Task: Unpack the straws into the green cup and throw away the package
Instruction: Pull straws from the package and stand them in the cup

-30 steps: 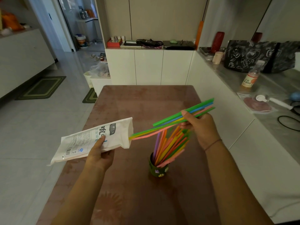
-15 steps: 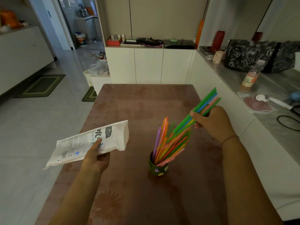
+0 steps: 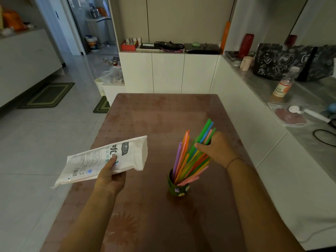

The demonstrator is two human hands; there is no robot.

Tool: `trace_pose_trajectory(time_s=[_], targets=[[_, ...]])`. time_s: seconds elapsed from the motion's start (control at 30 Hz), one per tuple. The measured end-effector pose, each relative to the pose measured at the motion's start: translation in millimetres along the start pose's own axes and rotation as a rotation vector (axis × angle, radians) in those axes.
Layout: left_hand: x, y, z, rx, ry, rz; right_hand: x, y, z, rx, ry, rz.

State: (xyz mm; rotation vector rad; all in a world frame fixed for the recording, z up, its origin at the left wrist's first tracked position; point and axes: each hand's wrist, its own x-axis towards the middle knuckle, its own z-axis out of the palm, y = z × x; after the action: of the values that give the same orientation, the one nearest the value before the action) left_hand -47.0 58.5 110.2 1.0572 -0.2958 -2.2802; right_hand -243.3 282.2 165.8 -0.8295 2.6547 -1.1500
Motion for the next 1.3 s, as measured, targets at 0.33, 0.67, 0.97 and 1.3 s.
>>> trace_pose_trajectory(time_s=[0.33,0.67,0.97,1.3], targets=[[0,-3,-1,0.005,-0.014,-0.001,2,-1,-10,0.144,0.055,-0.007],[-1,-6,0,0.024,-0.015,-0.012,8,1,5,-0.040,-0.084,-0.008],[-1,-6,-2,0.016,-0.021,-0.001,0,-5,-21,0.194,0.201,-0.055],[-6,-15,8,0.034,-0.045,-0.014,2,3,2,0.093,0.137,-0.048]])
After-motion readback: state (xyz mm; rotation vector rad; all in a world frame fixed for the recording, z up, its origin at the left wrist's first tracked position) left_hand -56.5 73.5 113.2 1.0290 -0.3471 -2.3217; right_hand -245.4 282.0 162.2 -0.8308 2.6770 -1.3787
